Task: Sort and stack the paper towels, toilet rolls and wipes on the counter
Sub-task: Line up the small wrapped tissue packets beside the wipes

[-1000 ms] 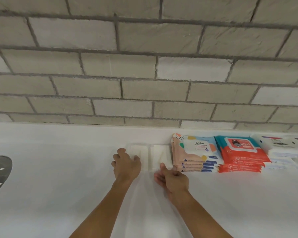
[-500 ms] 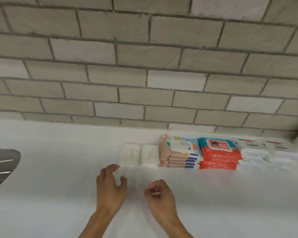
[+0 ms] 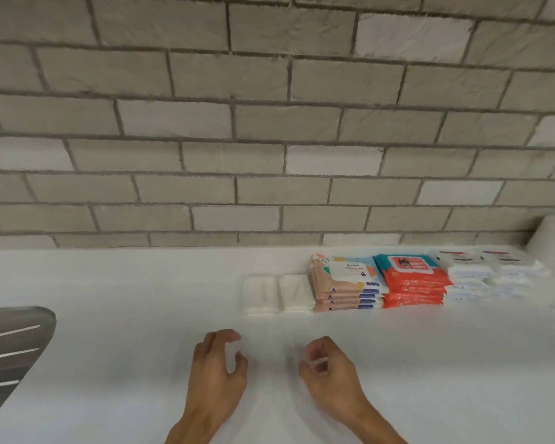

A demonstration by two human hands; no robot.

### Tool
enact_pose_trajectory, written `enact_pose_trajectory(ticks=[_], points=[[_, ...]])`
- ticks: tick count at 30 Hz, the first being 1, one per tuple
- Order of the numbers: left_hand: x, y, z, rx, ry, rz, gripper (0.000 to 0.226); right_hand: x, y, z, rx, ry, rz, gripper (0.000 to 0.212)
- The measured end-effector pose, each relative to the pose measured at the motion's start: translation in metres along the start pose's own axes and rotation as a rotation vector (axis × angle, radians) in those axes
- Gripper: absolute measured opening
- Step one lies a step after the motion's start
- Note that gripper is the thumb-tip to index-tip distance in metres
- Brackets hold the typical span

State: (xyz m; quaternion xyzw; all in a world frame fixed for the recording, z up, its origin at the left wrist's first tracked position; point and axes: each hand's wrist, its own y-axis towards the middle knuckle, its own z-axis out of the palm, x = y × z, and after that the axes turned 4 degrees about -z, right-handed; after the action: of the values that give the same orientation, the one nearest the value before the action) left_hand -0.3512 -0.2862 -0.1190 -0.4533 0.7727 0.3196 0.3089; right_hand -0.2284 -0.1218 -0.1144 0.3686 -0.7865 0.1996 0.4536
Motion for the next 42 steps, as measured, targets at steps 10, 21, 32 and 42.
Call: enact_pose_trajectory(ticks=[10,21,32,42], points=[[-0.004,0.081,-0.007,0.309,0.242,0.103,0.057,0.043,0.065,0.034,-0.049,-0.340,-0.195,0.033],[-0.026,0.133,0.041,0.589,0.572,0.229,0.066,0.038,0.143,0.023,0.376,-0.910,-0.141,0.074],[-0.015,0.137,0.068,0.589,0.644,0.190,0.052,0.011,0.159,0.029,0.341,-0.952,-0.253,0.060],[-0.007,0.136,0.068,0.566,0.695,0.229,0.052,0.016,0.163,0.028,0.375,-0.955,-0.257,0.060]])
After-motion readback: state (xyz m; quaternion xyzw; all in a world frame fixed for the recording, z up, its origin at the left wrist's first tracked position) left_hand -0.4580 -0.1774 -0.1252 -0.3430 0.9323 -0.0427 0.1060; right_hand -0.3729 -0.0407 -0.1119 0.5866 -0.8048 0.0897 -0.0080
